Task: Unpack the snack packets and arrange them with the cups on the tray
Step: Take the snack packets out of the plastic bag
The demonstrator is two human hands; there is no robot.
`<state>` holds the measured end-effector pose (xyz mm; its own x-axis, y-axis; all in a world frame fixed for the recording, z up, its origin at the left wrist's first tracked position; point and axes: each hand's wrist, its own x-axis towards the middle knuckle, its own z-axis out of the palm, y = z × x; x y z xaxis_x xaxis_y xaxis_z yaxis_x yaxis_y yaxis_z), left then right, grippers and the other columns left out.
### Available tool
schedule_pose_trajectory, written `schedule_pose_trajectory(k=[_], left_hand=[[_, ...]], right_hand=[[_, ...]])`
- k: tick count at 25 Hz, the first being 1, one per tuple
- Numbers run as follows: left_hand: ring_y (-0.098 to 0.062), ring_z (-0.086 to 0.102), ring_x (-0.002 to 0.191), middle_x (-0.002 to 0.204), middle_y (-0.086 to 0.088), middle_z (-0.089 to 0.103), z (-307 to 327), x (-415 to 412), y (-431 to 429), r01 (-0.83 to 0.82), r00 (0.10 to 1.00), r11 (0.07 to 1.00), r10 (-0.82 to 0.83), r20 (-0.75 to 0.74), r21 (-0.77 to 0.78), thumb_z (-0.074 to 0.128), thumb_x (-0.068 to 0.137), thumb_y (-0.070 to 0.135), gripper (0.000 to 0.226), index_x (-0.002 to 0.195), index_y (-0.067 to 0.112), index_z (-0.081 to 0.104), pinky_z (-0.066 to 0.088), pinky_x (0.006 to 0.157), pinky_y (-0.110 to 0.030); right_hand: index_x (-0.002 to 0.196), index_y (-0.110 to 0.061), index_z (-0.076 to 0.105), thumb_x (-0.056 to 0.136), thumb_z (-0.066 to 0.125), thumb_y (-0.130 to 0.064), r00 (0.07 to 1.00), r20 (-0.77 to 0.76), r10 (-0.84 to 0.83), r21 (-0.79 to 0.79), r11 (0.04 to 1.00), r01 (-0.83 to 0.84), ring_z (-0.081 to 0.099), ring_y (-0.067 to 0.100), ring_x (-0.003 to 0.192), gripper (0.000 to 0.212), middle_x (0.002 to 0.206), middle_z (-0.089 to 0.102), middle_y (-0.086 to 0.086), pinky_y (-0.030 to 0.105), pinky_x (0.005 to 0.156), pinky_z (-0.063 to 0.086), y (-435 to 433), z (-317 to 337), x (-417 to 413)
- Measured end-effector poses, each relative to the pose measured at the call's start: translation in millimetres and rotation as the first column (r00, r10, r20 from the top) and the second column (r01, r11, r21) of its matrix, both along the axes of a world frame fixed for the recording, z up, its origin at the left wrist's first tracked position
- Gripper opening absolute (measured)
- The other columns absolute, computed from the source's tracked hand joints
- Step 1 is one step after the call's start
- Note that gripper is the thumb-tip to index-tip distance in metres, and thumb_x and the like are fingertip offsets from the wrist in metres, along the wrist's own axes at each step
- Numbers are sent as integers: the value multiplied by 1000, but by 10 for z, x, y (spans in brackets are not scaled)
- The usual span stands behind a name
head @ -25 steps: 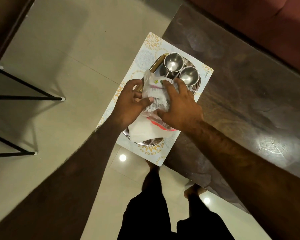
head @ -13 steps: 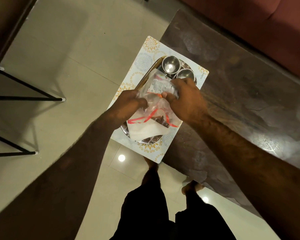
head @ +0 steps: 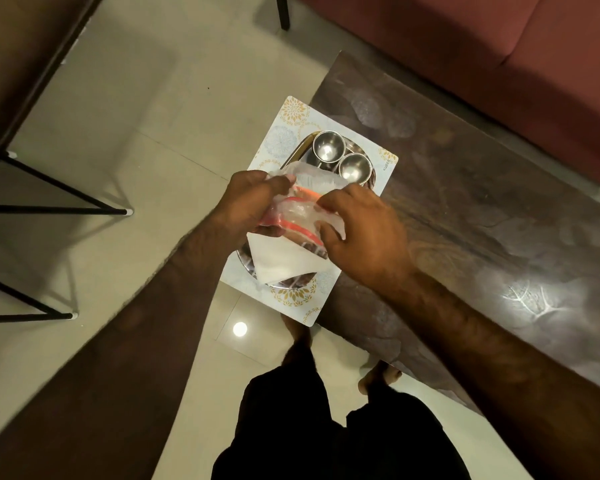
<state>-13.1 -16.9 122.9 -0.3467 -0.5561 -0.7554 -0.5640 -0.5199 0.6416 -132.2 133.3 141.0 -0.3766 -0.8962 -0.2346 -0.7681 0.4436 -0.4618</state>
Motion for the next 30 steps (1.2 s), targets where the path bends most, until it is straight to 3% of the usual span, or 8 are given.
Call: schedule_pose_trajectory(k=[4, 7, 15, 20, 23, 25, 28, 30], left_hand=[[-35, 70, 90, 104, -20, 70, 125, 145, -44, -72, 976, 970, 117, -184, 234, 65, 87, 54, 52, 115, 11, 68, 60, 82, -47], [-35, 68, 99, 116, -24, 68, 146, 290, 41, -140, 901, 945, 245, -359, 294, 71, 85, 45, 39, 111, 17, 65, 54, 96, -54], [-32, 73, 91, 107, -9, 68, 289, 168, 275, -153, 974, 976, 122, -189, -158, 69, 85, -1, 41, 120, 10, 51, 64, 70, -48], [-15, 59, 90, 111, -2, 52, 393, 247, 241, 182, 983, 727, -153, 102, -662, 68, 76, 2, 49, 113, 18, 42, 51, 59, -21], [-16, 57, 88, 123, -6, 51, 431, 284, 257, 300, 945, 562, -283, 162, -771, 60, 83, -4, 25, 101, 13, 56, 37, 62, -8], [-21, 61, 102, 134, -7, 53, 408, 296, 247, 377, 907, 527, -378, 187, -762, 55, 86, -6, 24, 91, 13, 70, 45, 72, -12], [-22, 60, 123, 144, -2, 58, 382, 235, 278, 424, 885, 518, -411, 219, -743, 55, 88, -5, 36, 112, 14, 74, 53, 99, -35], [-20, 57, 129, 144, -1, 59, 398, 171, 311, 392, 900, 544, -396, 185, -742, 56, 89, -1, 42, 127, 14, 67, 47, 108, -36]], right_hand=[[121, -20, 71, 102, 64, -25, 991, 72, -111, 4, 994, 111, 70, 21, 100, 21, 113, 77, 0, 35, 84, 57, -47, 94, -52], [117, -21, 70, 101, 67, -22, 979, 95, -182, -21, 983, 185, 71, 18, 98, 17, 110, 78, -2, 37, 85, 60, -113, 191, -101], [110, -21, 59, 99, 67, -12, 955, 127, -269, -29, 961, 274, 65, 18, 98, 16, 112, 71, 0, 36, 84, 60, -238, 351, -73], [104, -20, 54, 93, 63, 6, 940, 4, -342, -48, 938, 342, 56, 20, 92, 30, 117, 58, 6, 29, 67, 49, -249, 484, -232], [95, -25, 62, 94, 67, -2, 954, -75, -290, -42, 957, 288, 56, 18, 98, 23, 126, 56, 6, 21, 63, 42, -184, 522, -307], [101, -24, 72, 91, 73, -9, 962, -134, -238, -58, 971, 232, 55, 19, 103, 18, 127, 56, 6, 27, 69, 48, -131, 545, -292], [105, -19, 77, 87, 68, -11, 958, -279, -68, -204, 979, 11, 59, 32, 108, 22, 117, 64, 10, 38, 75, 50, -131, 714, -175], [111, -17, 78, 94, 57, -19, 963, -248, 108, -132, 981, -144, 63, 33, 109, 28, 115, 68, 10, 36, 75, 48, -208, 812, -64]])
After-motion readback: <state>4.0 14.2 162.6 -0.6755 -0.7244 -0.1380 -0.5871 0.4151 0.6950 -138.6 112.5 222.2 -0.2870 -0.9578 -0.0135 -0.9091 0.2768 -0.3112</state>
